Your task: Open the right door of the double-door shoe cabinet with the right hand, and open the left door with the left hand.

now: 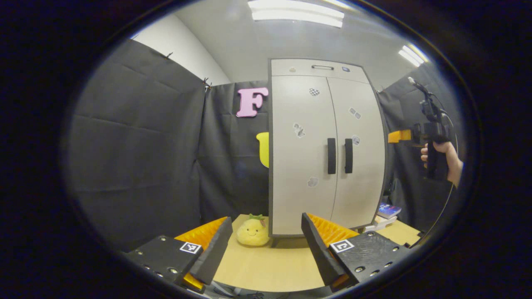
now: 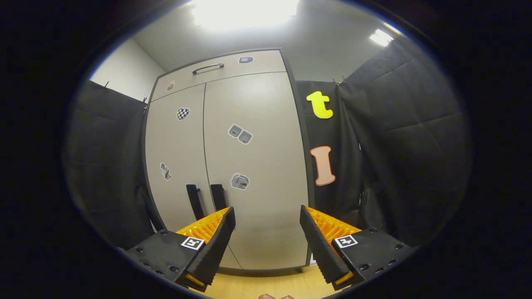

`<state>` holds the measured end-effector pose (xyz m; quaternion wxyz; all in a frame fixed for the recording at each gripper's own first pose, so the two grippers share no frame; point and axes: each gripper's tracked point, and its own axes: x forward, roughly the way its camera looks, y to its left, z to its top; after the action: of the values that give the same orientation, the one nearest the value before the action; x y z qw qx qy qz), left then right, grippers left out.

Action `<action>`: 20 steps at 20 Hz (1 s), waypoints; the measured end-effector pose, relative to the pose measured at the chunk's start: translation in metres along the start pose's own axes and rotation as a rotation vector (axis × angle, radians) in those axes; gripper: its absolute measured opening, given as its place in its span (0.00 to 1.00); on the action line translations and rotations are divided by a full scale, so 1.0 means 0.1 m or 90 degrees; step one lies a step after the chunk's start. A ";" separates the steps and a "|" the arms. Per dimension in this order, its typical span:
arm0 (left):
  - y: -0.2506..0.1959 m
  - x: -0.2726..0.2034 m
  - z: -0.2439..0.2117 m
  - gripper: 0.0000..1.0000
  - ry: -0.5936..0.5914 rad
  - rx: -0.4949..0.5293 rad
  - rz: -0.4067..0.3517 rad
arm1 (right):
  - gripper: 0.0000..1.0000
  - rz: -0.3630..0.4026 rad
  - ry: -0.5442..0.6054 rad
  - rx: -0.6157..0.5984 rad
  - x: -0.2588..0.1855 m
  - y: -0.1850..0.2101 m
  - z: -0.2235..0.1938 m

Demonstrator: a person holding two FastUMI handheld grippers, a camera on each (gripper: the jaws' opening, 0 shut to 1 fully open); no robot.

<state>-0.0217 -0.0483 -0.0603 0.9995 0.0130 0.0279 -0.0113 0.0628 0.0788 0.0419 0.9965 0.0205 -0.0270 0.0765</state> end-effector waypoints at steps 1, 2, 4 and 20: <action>-0.06 -0.03 -0.09 0.96 0.001 0.007 -0.007 | 0.98 0.010 0.003 0.003 0.05 0.09 -0.01; -0.10 -0.06 -0.19 0.96 0.005 0.001 -0.012 | 0.98 0.025 0.008 0.011 0.10 0.21 -0.03; -0.20 -0.14 -0.40 0.96 0.021 -0.045 -0.025 | 0.98 0.045 0.009 0.025 0.22 0.39 -0.04; 0.50 -0.54 -1.29 0.96 0.136 -0.151 0.110 | 0.97 0.034 0.018 0.017 1.33 0.83 -0.15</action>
<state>-0.0821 0.0058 -0.1849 0.9826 -0.1013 0.1336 0.0793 0.1818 0.1820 0.0374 0.9940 0.0319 -0.0123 0.1040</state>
